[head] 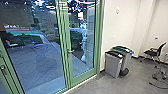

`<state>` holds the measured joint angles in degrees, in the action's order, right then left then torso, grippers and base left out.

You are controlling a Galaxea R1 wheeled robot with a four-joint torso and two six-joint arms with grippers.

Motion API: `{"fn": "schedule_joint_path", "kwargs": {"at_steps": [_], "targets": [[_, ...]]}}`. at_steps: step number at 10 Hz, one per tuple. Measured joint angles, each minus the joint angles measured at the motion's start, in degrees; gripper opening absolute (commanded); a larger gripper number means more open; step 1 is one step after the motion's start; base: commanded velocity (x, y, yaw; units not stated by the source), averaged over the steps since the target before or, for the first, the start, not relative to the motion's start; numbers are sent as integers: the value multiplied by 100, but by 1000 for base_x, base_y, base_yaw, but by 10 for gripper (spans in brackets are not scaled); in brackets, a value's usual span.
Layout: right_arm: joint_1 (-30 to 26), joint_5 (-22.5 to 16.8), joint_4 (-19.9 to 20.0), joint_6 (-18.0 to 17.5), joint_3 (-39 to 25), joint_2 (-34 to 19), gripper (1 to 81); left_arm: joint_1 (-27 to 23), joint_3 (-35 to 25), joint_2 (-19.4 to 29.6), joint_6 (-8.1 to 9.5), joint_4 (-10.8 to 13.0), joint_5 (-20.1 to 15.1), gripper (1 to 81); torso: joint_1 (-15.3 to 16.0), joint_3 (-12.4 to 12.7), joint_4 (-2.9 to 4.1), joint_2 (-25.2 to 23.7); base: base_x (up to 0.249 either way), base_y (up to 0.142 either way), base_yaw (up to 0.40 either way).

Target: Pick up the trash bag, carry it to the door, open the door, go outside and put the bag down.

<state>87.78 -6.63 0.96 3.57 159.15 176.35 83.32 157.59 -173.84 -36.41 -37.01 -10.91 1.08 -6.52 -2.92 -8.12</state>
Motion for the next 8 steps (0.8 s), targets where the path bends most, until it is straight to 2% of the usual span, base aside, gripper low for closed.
{"fn": "schedule_joint_path", "kwargs": {"at_steps": [8], "targets": [[15, 7, 0, 0, -2, -2, 811, -11, 0, 0, 0, -2, 2, 10, 2, 0, 0, 0, 127, 0, 0]]}}
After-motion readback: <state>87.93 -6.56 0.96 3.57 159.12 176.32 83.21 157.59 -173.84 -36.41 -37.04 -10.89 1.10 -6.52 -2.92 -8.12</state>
